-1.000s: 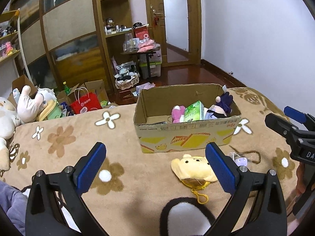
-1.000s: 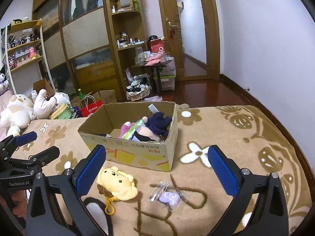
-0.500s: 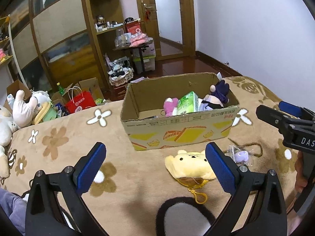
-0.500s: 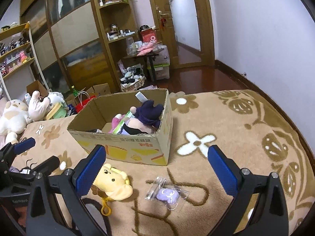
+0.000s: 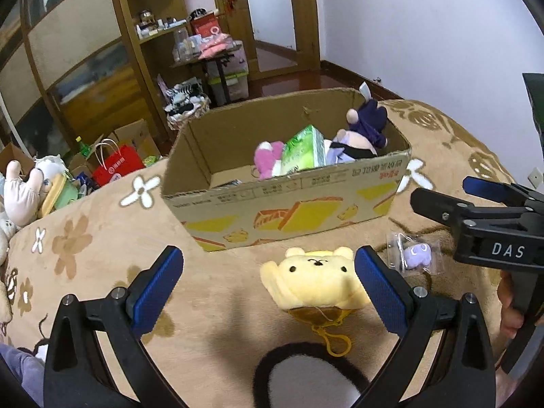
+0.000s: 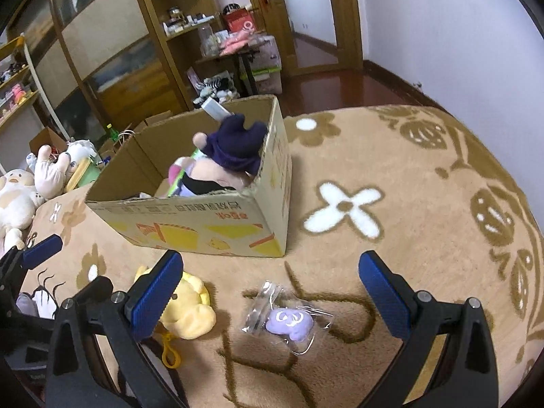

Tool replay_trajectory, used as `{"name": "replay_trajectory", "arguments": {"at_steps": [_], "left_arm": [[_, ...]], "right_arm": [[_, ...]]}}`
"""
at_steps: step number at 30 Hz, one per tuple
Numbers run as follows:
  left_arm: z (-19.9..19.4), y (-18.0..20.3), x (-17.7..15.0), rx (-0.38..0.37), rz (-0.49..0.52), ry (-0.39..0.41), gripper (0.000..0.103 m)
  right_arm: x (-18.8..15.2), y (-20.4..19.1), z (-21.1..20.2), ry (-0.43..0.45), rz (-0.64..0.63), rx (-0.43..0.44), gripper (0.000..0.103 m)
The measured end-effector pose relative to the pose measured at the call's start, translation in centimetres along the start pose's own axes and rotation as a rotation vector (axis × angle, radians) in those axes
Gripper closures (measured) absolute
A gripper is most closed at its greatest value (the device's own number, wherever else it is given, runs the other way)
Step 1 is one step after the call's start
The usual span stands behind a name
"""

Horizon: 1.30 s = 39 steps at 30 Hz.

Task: Organize soft objects
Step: 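Withdraw both tools from the box toward the yellow bear and clear bag, then grasp the yellow bear plush with the left tool while the right tool grasps the clear bag with lavender toy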

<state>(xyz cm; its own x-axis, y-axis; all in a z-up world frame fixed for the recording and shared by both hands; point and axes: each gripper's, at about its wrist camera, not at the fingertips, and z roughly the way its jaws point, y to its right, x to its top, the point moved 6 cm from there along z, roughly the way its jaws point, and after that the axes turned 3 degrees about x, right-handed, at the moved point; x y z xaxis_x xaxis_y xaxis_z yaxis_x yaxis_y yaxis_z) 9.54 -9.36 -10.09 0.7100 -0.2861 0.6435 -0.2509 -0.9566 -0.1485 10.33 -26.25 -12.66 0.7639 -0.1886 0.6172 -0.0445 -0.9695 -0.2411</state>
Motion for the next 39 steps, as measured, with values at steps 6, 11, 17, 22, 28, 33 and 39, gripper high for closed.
{"name": "replay_trajectory", "arguments": {"at_steps": [6, 11, 17, 22, 28, 33, 39], "left_arm": [[1.6, 1.0, -0.7, -0.059, -0.010, -0.044, 0.003], [2.4, 2.0, -1.3, -0.097, 0.013, -0.058, 0.003], [3.4, 3.4, -2.1, -0.149, 0.045, -0.090, 0.003], [4.3, 4.4, -2.5, -0.198, 0.069, -0.131, 0.003], [5.6, 5.1, -3.1, -0.192, 0.101, -0.170, 0.003], [6.4, 5.3, -3.4, -0.171, 0.107, -0.181, 0.003], [7.9, 5.2, -3.8, -0.153, 0.089, -0.220, 0.003]], "right_arm": [[-0.8, 0.7, 2.1, -0.064, 0.039, -0.006, 0.000], [-1.3, 1.1, 3.5, -0.110, 0.067, -0.012, 0.000], [-2.0, 1.8, 4.9, -0.168, 0.110, -0.021, 0.000], [-2.8, 2.5, 6.0, -0.214, 0.143, -0.022, 0.000], [-3.7, 3.2, 7.2, -0.274, 0.165, -0.038, 0.000], [-3.9, 3.2, 7.8, -0.294, 0.168, -0.034, 0.000], [-4.2, 3.5, 8.6, -0.312, 0.171, -0.040, 0.000]]}}
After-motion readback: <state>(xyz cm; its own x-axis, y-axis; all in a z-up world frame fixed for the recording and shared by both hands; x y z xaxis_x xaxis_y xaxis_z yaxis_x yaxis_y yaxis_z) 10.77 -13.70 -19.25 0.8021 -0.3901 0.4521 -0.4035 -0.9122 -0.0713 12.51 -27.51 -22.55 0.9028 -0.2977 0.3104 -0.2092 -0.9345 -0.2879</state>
